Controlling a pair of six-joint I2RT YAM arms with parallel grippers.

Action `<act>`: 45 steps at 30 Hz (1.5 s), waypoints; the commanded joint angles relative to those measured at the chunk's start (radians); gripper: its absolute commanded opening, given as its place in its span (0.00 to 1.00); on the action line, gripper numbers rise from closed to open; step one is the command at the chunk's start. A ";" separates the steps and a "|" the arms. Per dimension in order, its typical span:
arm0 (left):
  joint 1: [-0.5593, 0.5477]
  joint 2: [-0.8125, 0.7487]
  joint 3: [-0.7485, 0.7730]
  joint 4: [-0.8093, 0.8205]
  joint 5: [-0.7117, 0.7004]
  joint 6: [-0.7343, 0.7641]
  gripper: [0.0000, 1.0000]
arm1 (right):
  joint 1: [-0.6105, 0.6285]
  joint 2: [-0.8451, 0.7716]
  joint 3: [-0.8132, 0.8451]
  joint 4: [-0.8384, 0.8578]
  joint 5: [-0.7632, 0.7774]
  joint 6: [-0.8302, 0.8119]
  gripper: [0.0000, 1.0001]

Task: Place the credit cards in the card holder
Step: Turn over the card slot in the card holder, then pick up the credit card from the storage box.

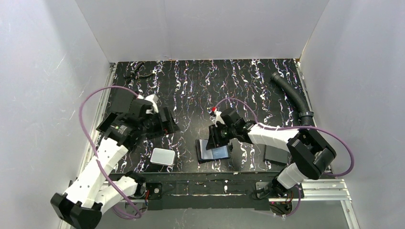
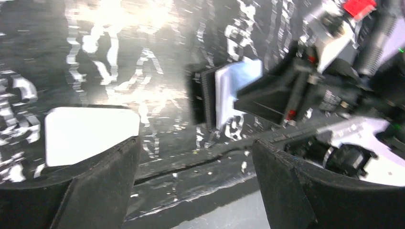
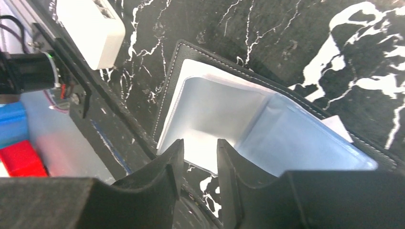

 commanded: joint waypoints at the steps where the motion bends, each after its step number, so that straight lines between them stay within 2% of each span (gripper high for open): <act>1: 0.161 -0.038 0.111 -0.270 -0.155 0.171 0.86 | -0.001 -0.049 0.101 -0.177 0.058 -0.119 0.41; 3: 0.252 0.001 0.168 -0.365 -0.254 0.279 0.86 | -0.003 -0.053 0.139 -0.223 0.069 -0.157 0.41; 5: 0.298 0.084 0.244 -0.455 -0.501 0.417 0.87 | -0.003 -0.064 0.159 -0.234 0.036 -0.177 0.41; 6: 0.299 0.059 0.207 -0.372 -0.563 0.560 0.87 | -0.003 -0.063 0.148 -0.194 -0.022 -0.166 0.41; 7: 0.306 0.006 0.084 -0.210 -0.621 0.737 0.88 | -0.003 -0.059 0.139 -0.155 -0.074 -0.153 0.41; 8: 0.360 0.034 0.055 -0.129 -0.684 0.806 0.91 | -0.003 -0.065 0.131 -0.124 -0.118 -0.145 0.41; 9: 0.390 0.047 0.051 -0.075 -0.687 0.829 0.95 | -0.003 -0.071 0.128 -0.117 -0.131 -0.147 0.41; 10: 0.413 0.032 0.039 -0.007 -0.596 0.877 0.98 | -0.003 -0.088 0.141 -0.130 -0.152 -0.164 0.41; 12: 0.490 0.125 0.118 -0.062 -0.379 0.916 0.98 | -0.004 -0.125 0.169 -0.182 -0.157 -0.215 0.41; 14: 0.525 0.246 0.137 -0.080 -0.175 0.982 0.98 | -0.004 -0.164 0.154 -0.183 -0.173 -0.234 0.41; 17: 0.660 0.402 0.172 -0.102 -0.001 0.985 0.90 | 0.121 -0.189 0.184 -0.244 -0.116 -0.295 0.40; 24: 0.712 0.433 0.157 -0.112 -0.038 0.992 0.91 | 0.206 -0.209 0.172 -0.249 -0.046 -0.310 0.40; 34: 0.729 0.563 0.200 -0.155 0.025 0.984 0.93 | 0.210 -0.232 0.159 -0.248 -0.003 -0.306 0.41; 39: 0.736 0.582 0.157 -0.122 0.004 0.966 0.93 | 0.208 -0.232 0.157 -0.243 0.023 -0.301 0.46; 41: 0.739 0.591 0.147 -0.109 -0.006 0.961 0.94 | 0.204 -0.228 0.151 -0.234 0.035 -0.292 0.53; 45: 0.739 0.604 0.129 -0.085 -0.001 0.953 0.94 | 0.196 -0.220 0.151 -0.230 0.036 -0.289 0.58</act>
